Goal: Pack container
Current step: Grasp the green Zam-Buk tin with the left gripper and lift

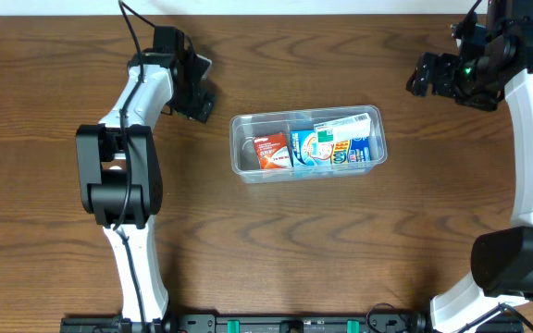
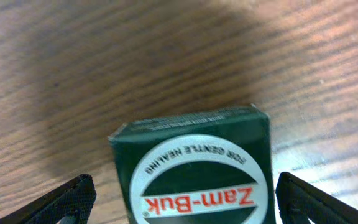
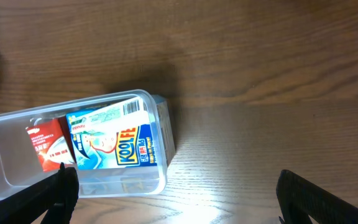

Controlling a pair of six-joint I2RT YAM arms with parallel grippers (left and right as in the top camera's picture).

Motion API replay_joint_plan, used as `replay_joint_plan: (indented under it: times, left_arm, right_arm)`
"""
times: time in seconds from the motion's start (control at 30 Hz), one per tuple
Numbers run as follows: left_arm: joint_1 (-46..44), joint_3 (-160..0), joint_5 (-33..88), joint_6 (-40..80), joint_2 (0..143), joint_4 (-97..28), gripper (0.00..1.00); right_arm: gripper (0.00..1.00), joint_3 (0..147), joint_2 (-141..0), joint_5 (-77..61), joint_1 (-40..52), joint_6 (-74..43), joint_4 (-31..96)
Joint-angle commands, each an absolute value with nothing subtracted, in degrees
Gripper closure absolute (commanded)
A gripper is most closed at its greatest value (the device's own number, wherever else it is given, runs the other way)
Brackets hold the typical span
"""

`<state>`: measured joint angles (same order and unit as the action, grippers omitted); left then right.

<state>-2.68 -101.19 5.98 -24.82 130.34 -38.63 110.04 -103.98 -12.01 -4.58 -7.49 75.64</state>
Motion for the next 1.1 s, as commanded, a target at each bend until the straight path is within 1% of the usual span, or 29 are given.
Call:
replay_joint_plan:
  times: [0.0,0.03,0.2,0.23,0.53,0.7,0.77,0.8,1.07]
  left_arm:
    - [-2.50,-101.49,5.34,-22.76,130.89,-38.30,0.07]
    - [-2.50,-101.49,5.34,-22.76,130.89,-38.30,0.08]
    - [-2.50,-101.49,5.37,-22.76,130.89,-38.48,0.21]
    - [-2.50,-101.47,5.37,-22.74,130.89,-38.52,0.23]
    - [-2.50,-101.38,5.34,-22.33,130.82,-40.36,0.23]
    - [-2.50,-101.38,5.32,-22.13,130.13,-41.52,0.28]
    - [-2.50,-101.38,5.32,-22.11,129.62,-41.78,0.33]
    - [-2.50,-101.38,5.32,-22.13,129.43,-41.89,0.33]
    - [-2.50,-101.38,5.32,-22.13,129.23,-42.41,0.33]
  right_arm:
    - [0.01,110.72,-103.83,-12.27,-4.12,-8.29,75.66]
    - [0.01,110.72,-103.83,-12.27,-4.12,-8.29,75.66]
    - [0.01,110.72,-103.83,-12.25,-4.10,-8.29,75.66]
    - [0.01,110.72,-103.83,-12.25,-4.12,-8.27,75.66]
    - [0.01,110.72,-103.83,-12.25,-4.12,-8.29,75.66]
    - [0.01,110.72,-103.83,-12.27,-4.12,-8.27,75.66]
    - [0.01,110.72,-103.83,-12.27,-4.12,-8.29,75.66]
    - [0.01,110.72,-103.83,-12.25,-4.12,-8.27,75.66]
    - [0.01,110.72,-103.83,-12.25,-4.12,-8.27,75.66]
